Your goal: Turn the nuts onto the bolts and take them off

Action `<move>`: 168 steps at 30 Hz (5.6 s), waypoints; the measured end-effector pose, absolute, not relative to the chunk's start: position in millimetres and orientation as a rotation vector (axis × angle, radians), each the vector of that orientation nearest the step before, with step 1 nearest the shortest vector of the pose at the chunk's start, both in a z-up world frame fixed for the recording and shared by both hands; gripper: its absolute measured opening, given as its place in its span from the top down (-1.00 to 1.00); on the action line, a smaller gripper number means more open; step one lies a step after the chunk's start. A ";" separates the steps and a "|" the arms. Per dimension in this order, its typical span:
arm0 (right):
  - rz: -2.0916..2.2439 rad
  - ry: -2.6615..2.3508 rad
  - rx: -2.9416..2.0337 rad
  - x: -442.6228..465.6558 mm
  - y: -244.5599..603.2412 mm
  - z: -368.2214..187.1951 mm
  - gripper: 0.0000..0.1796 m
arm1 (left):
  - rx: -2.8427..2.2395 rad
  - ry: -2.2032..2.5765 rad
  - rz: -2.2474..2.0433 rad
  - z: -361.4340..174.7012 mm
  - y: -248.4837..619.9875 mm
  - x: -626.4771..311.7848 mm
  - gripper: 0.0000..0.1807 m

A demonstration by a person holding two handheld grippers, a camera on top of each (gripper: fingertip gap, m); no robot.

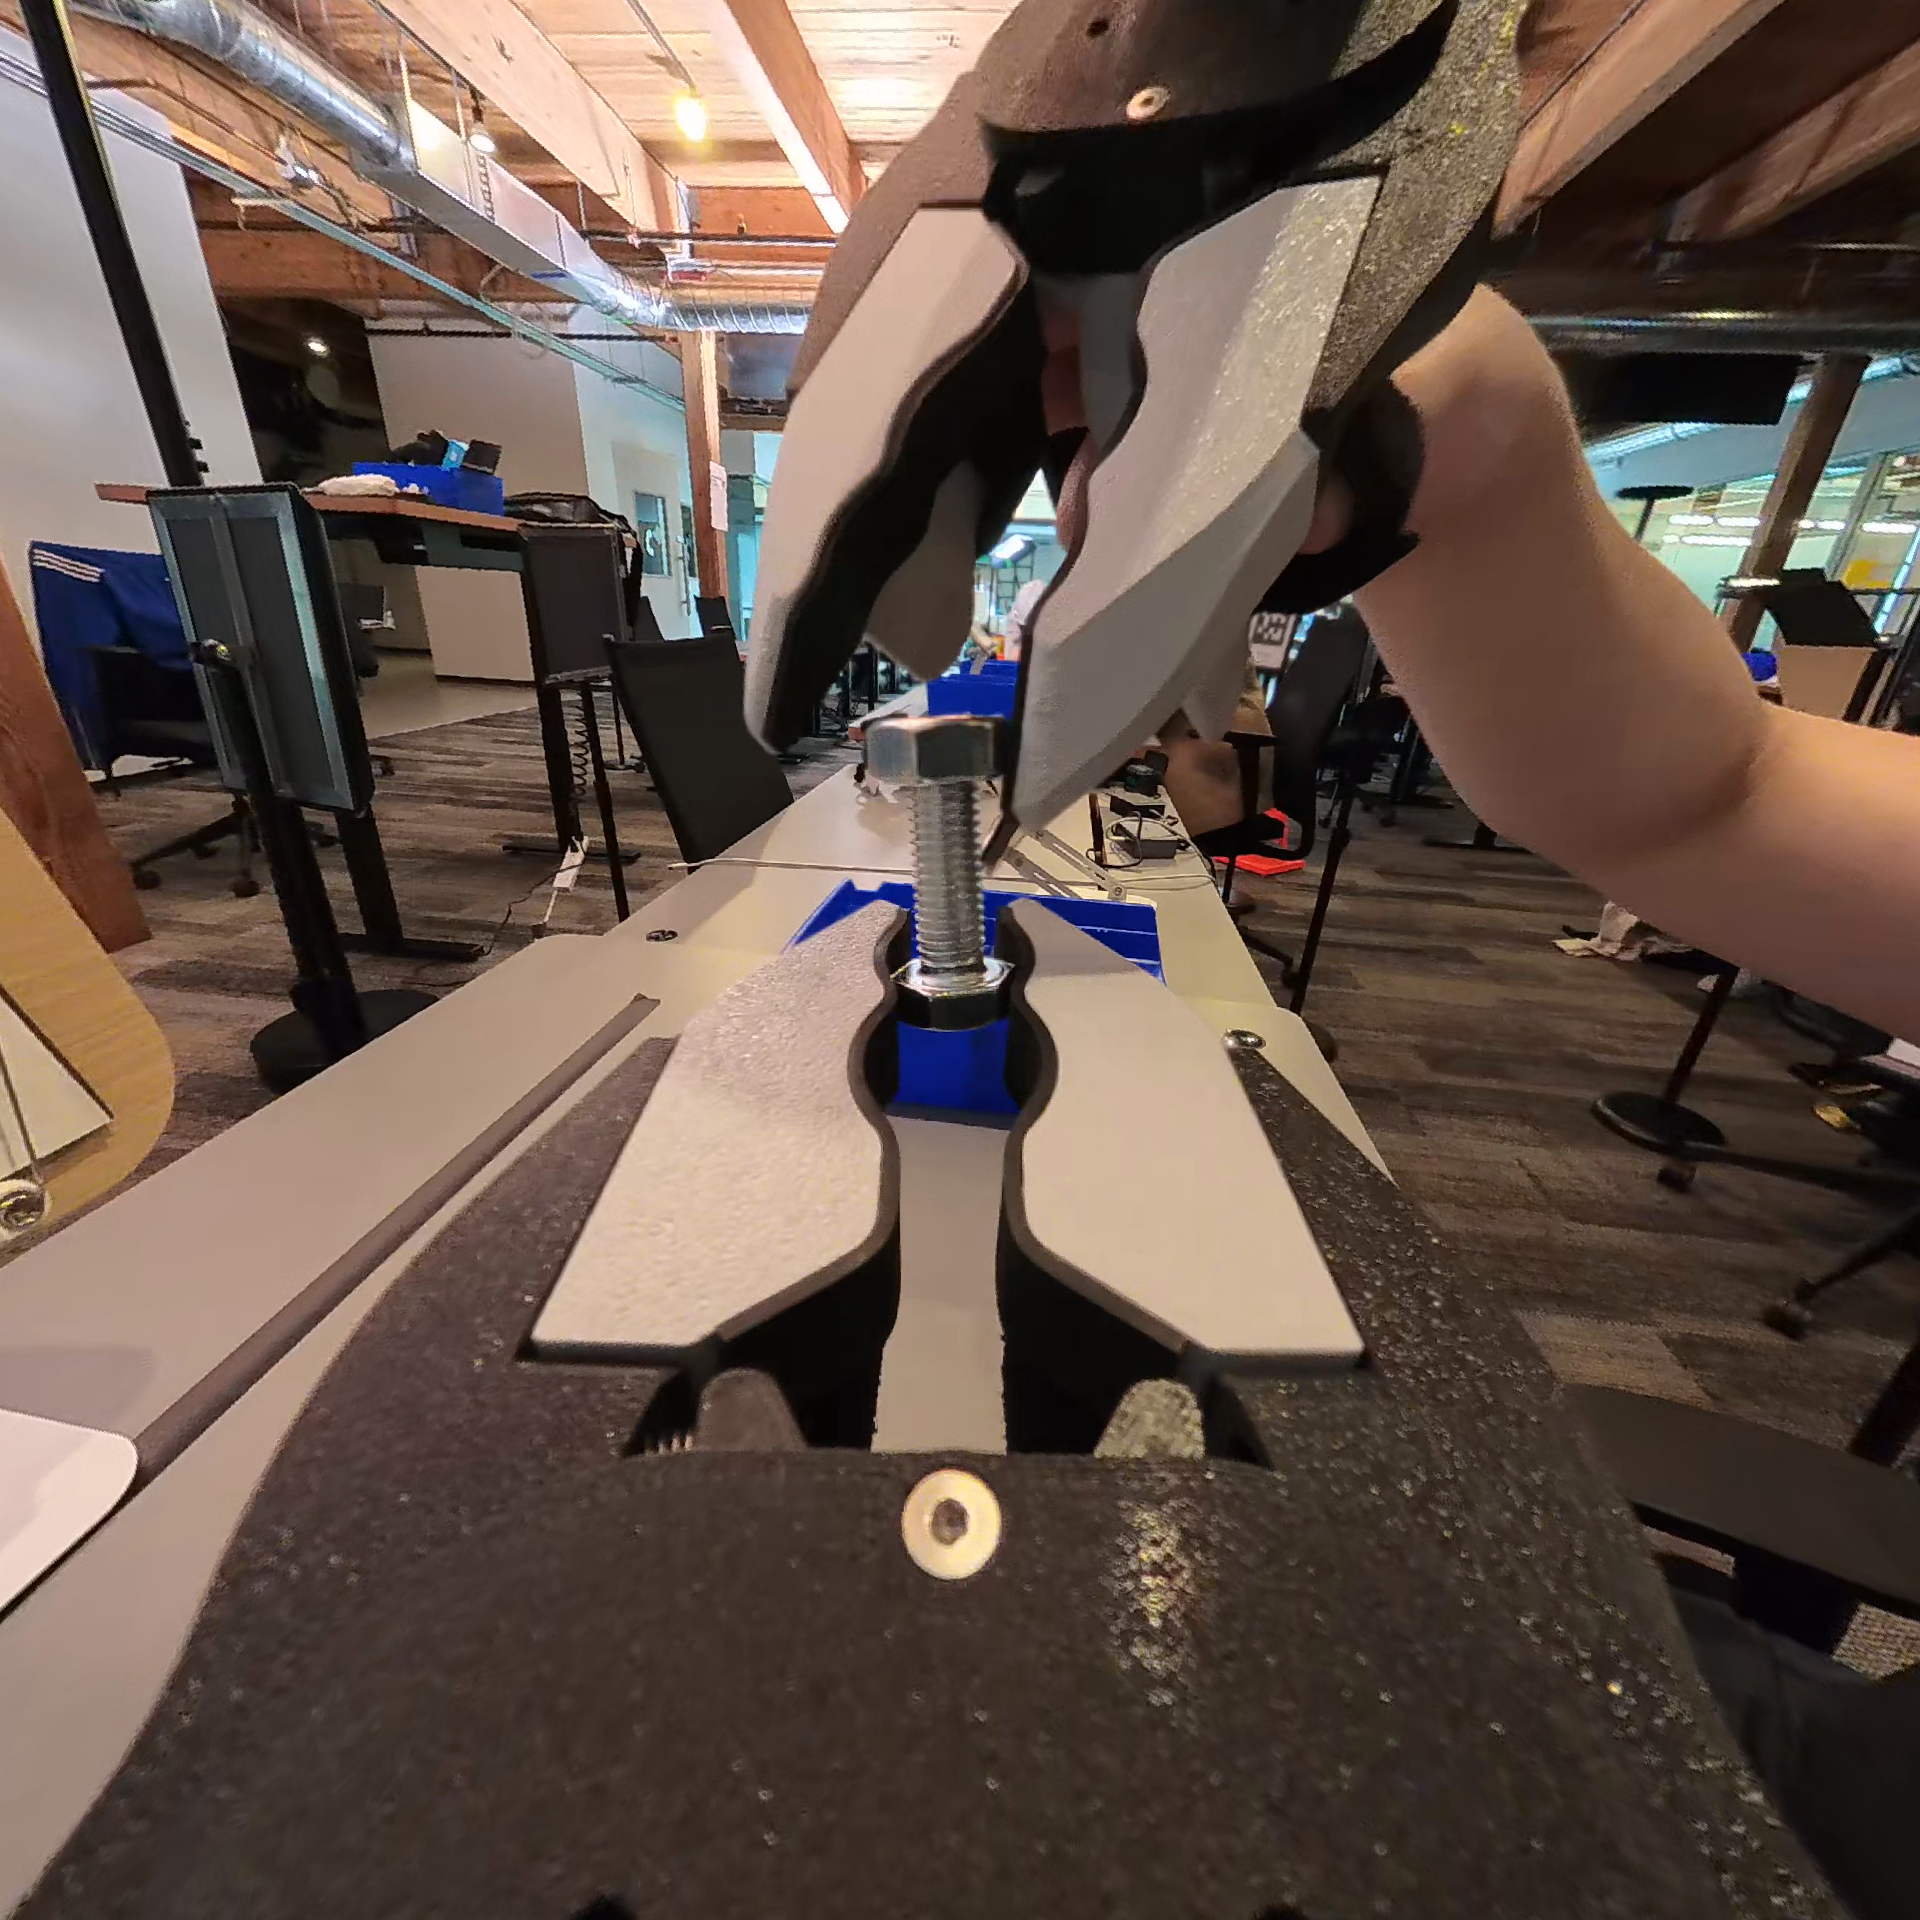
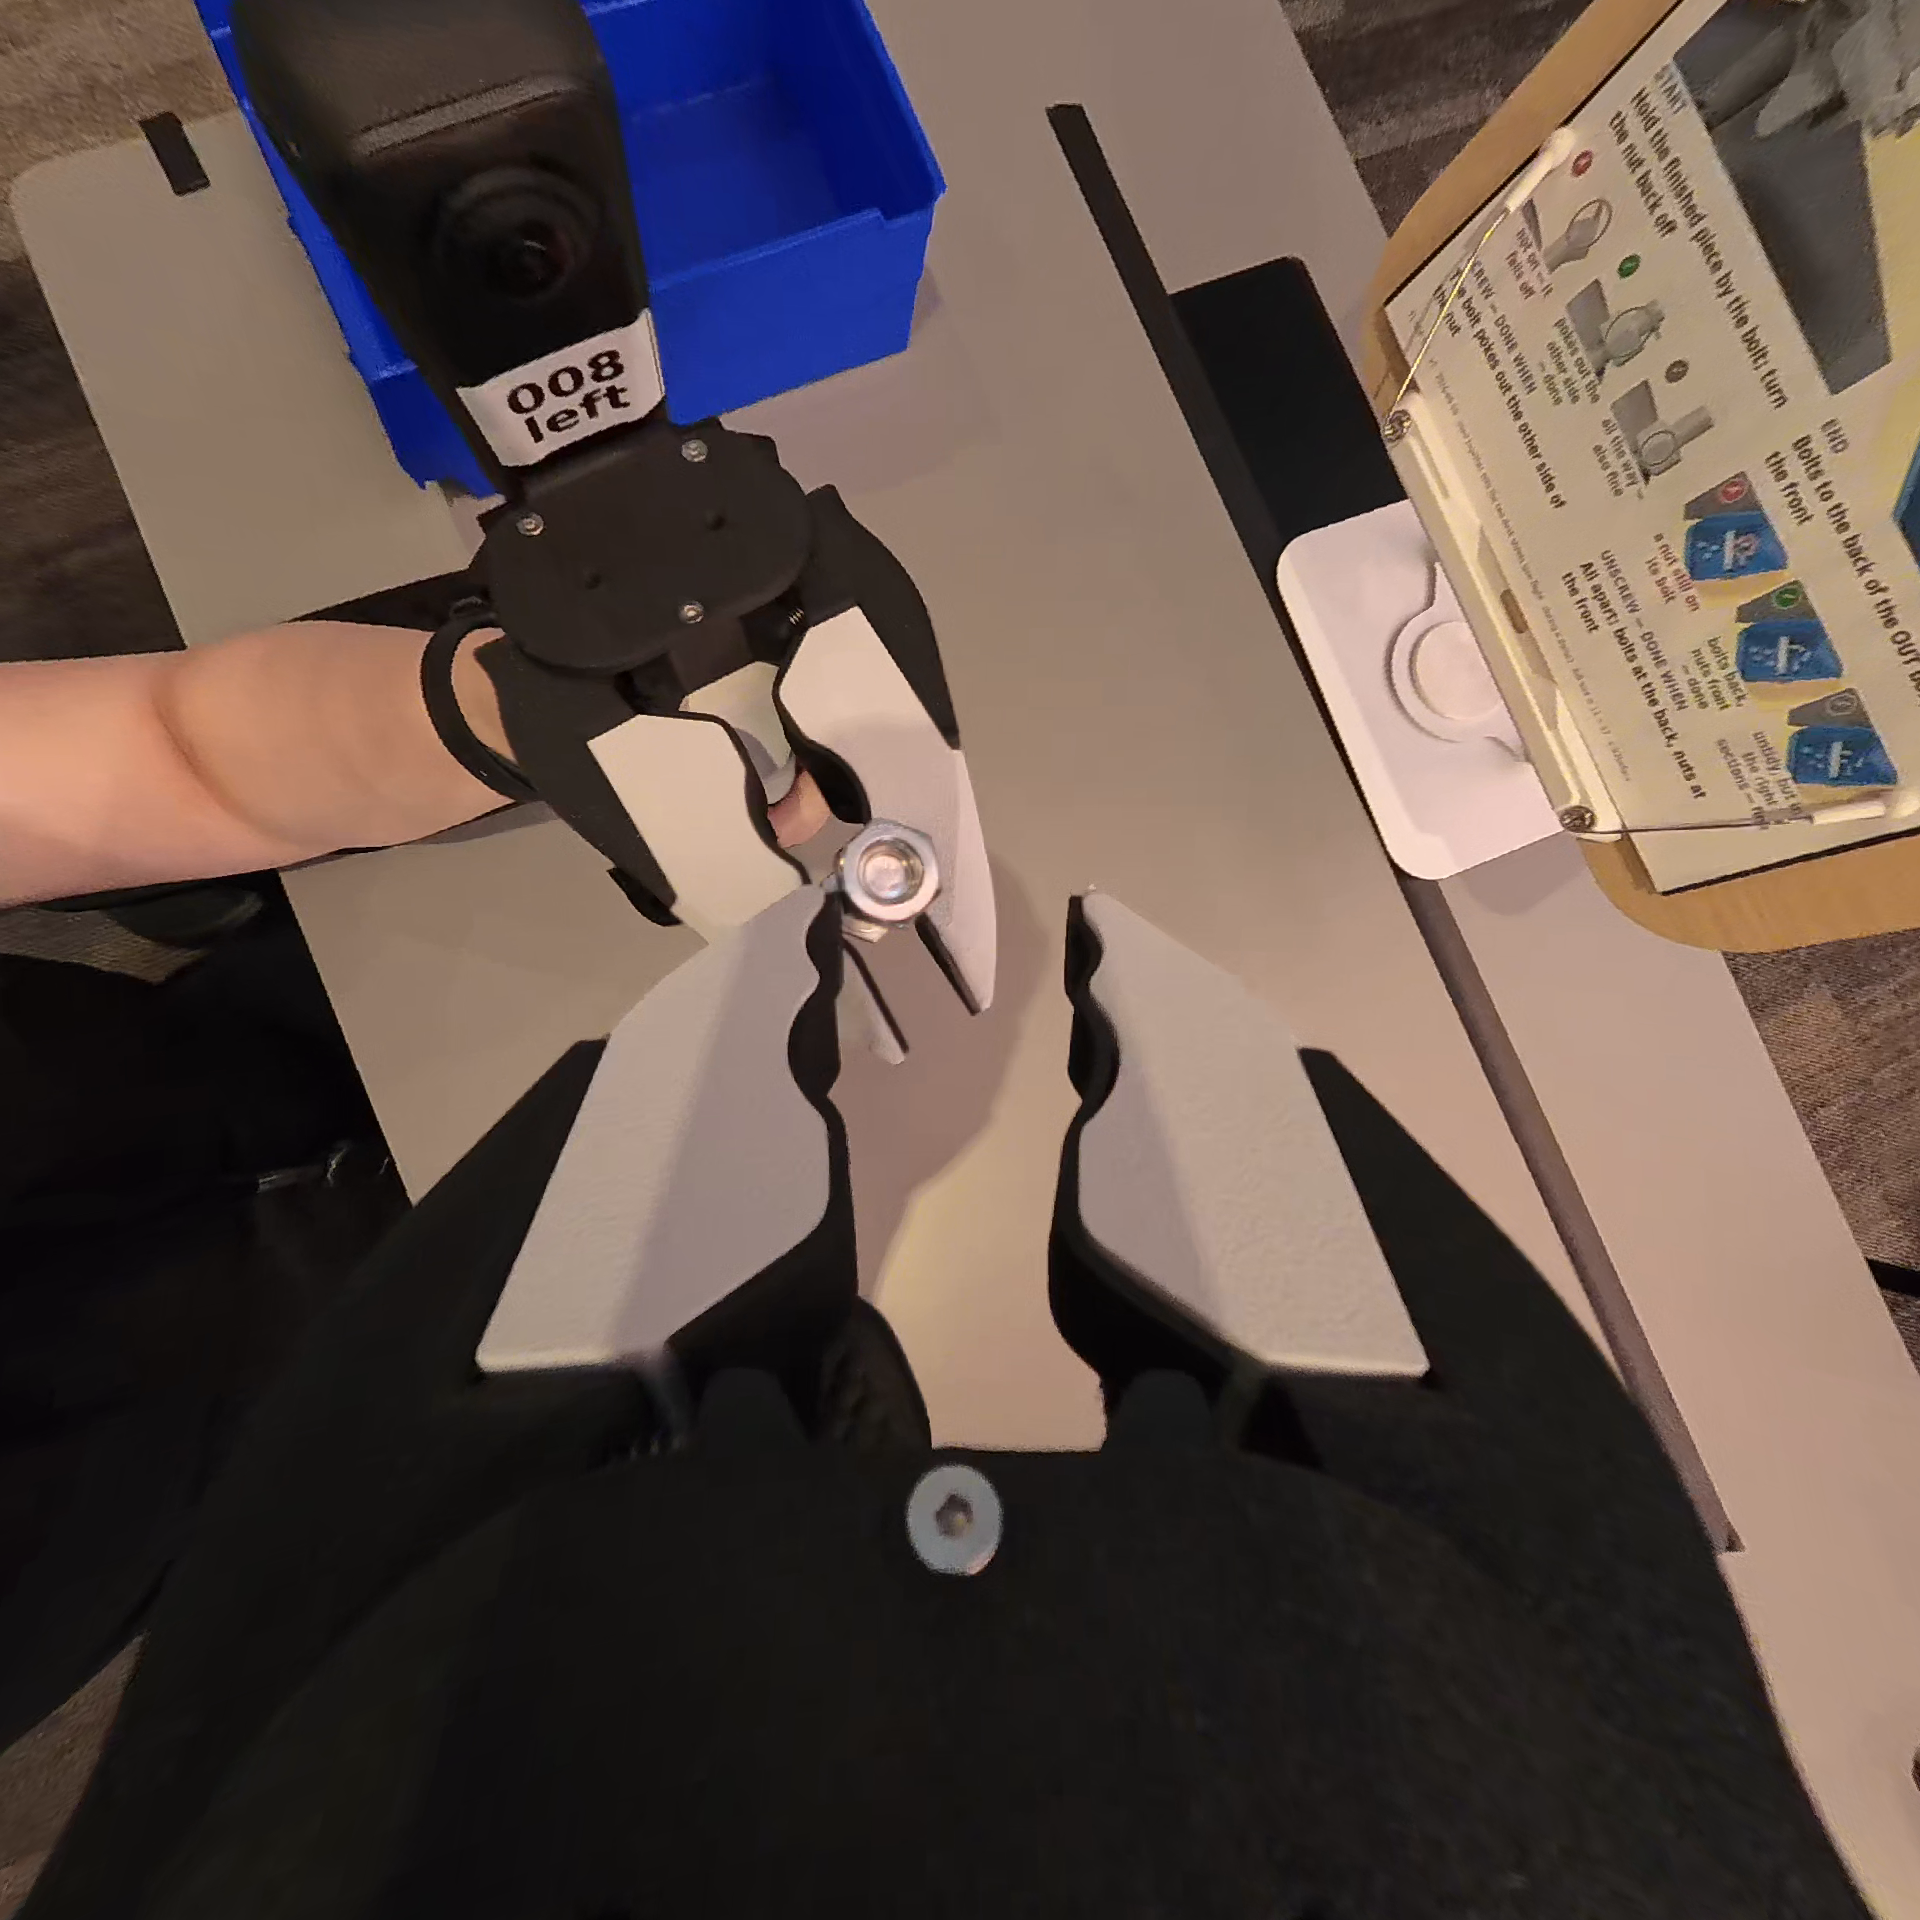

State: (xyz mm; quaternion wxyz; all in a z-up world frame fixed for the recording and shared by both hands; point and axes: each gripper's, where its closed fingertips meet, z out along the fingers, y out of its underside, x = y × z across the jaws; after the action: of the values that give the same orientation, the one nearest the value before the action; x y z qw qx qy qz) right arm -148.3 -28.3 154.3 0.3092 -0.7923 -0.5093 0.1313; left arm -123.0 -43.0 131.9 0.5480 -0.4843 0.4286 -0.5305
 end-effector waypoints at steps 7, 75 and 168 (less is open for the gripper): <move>0.431 -1.403 -2.100 -150.7 -40.0 150.5 0.80 | -1.156 1.047 -1.189 127.2 -43.1 -119.5 0.84; 0.583 -1.185 -2.039 -126.8 -46.7 194.0 0.44 | -1.172 1.019 -1.305 129.7 -46.8 -116.5 0.84; 0.400 -2.216 -0.932 -156.9 -172.0 139.9 0.80 | -0.808 1.906 -2.347 117.7 -209.8 -157.2 0.83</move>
State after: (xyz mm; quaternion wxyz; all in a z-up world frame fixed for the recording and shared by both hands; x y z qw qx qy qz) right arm -156.9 -172.0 139.9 0.3449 -0.3590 -0.8535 0.1541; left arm -157.2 -209.8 117.7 0.0061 -0.2582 0.6090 -0.7499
